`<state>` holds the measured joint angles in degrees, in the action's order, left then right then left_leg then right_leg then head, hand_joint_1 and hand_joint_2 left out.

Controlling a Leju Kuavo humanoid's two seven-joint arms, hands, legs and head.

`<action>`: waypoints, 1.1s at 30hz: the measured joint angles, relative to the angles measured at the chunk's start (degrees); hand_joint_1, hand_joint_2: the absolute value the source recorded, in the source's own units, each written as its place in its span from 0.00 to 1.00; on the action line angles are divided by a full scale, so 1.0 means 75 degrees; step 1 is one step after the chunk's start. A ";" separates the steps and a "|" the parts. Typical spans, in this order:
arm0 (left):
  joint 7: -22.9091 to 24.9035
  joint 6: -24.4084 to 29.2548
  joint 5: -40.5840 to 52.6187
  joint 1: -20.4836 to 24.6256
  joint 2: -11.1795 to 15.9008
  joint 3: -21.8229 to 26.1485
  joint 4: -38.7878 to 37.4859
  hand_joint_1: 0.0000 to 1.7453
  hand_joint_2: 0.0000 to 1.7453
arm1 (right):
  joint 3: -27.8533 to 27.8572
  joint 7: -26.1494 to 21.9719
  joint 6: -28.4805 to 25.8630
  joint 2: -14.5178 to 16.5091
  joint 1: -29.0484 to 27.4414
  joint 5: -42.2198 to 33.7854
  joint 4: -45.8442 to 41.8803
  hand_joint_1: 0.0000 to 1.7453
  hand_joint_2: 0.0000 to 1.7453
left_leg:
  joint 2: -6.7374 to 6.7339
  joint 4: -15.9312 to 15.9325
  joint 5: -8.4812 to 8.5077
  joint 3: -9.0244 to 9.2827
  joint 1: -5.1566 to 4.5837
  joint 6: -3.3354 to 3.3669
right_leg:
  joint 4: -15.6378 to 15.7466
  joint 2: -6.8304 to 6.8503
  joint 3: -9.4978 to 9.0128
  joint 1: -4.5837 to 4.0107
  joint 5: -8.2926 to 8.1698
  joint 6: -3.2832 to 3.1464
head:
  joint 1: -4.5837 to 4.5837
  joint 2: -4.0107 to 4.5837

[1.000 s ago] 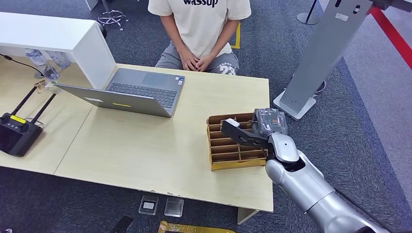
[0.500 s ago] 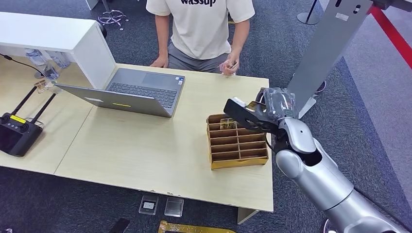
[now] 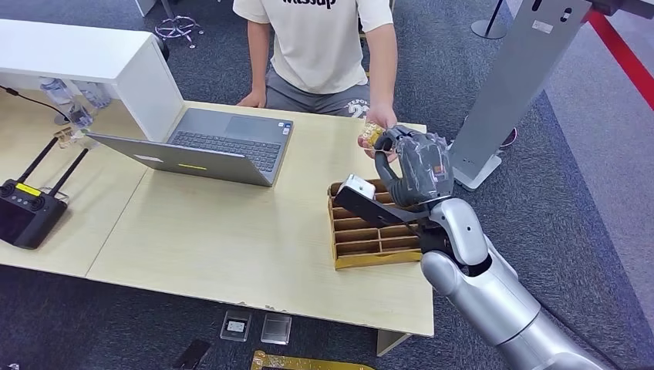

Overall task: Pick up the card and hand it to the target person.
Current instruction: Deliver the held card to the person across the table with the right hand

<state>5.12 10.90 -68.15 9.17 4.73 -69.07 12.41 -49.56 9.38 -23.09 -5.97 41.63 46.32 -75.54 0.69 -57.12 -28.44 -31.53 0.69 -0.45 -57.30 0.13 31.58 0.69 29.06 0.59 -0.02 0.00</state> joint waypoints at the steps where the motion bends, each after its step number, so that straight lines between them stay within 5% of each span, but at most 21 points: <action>1: 0.0009 -0.0004 0.0015 0.0026 -0.0007 -0.0023 0.0000 0.00 1.00 | 0.0003 -0.0285 -0.0311 0.0067 -0.0005 -0.0051 0.0172 0.83 1.00 | 0.0000 0.0000 0.0000 0.0000 0.0000 0.0000 | 0.0000 0.0000 0.0000 0.0000 0.0000 0.0000 | 0.0000 0.0000; 8: 0.0047 -0.0013 0.0061 0.0125 -0.0057 -0.0133 0.0000 0.00 1.00 | 0.0212 -0.1418 -0.2055 0.0528 -0.0076 0.0598 0.1350 0.83 1.00 | 0.0000 0.0000 0.0000 0.0001 0.0000 0.0000 | 0.0000 0.0000 0.0001 0.0000 0.0000 0.0000 | 0.0001 0.0000; 15: 0.0066 -0.0112 0.0017 0.0142 -0.0086 -0.0171 0.0000 0.00 1.00 | 0.1052 -0.2019 -0.2160 0.1015 -0.0378 0.1797 0.1971 0.83 1.00 | 0.0000 0.0000 0.0000 0.0001 0.0000 0.0000 | 0.0000 0.0000 0.0001 0.0000 0.0000 0.0000 | 0.0005 0.0000; 24: -0.0033 -0.0300 -0.0106 0.0134 -0.0091 -0.0240 0.0000 0.00 1.00 | 0.1802 -0.1567 -0.2178 0.1488 -0.0521 0.3164 0.2521 0.83 1.00 | -0.0001 0.0000 0.0000 0.0000 0.0000 0.0000 | 0.0000 0.0000 0.0001 0.0000 0.0000 0.0000 | 0.0002 0.0000; 28: -0.0069 -0.0326 -0.0138 0.0128 -0.0091 -0.0256 0.0000 0.00 1.00 | 0.1880 -0.1424 -0.2184 0.1587 -0.0521 0.3197 0.2691 0.00 1.00 | -0.0001 0.0000 0.0000 0.0001 0.0000 0.0000 | 0.0000 0.0000 0.0001 0.0000 0.0000 0.0000 | 0.0003 0.0000; 29: -0.0075 -0.0337 -0.0138 0.0125 -0.0091 -0.0259 0.0000 0.00 1.00 | 0.1888 -0.1417 -0.2184 0.1604 -0.0521 0.3157 0.2730 0.00 1.00 | -0.0001 0.0000 0.0000 0.0001 0.0000 0.0000 | 0.0000 0.0000 0.0001 0.0000 0.0000 0.0000 | 0.0002 0.0000; 33: -0.0155 -0.0303 -0.0163 0.0089 -0.0091 -0.0262 0.0000 0.00 0.00 | 0.1926 -0.1542 -0.2185 0.1666 -0.0523 0.2625 0.2852 0.00 1.00 | -0.0001 0.0000 0.0000 0.0001 0.0000 0.0000 | 0.0000 0.0000 0.0001 0.0000 0.0000 0.0000 | 0.0001 0.0000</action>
<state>3.96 8.62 -69.37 9.84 4.04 -71.04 12.41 -35.11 -2.19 -39.48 6.52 37.71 66.01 -54.15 0.69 -57.12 -28.44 -31.53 0.69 -0.45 -57.30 0.13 31.59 0.69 29.06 0.59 -0.01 0.00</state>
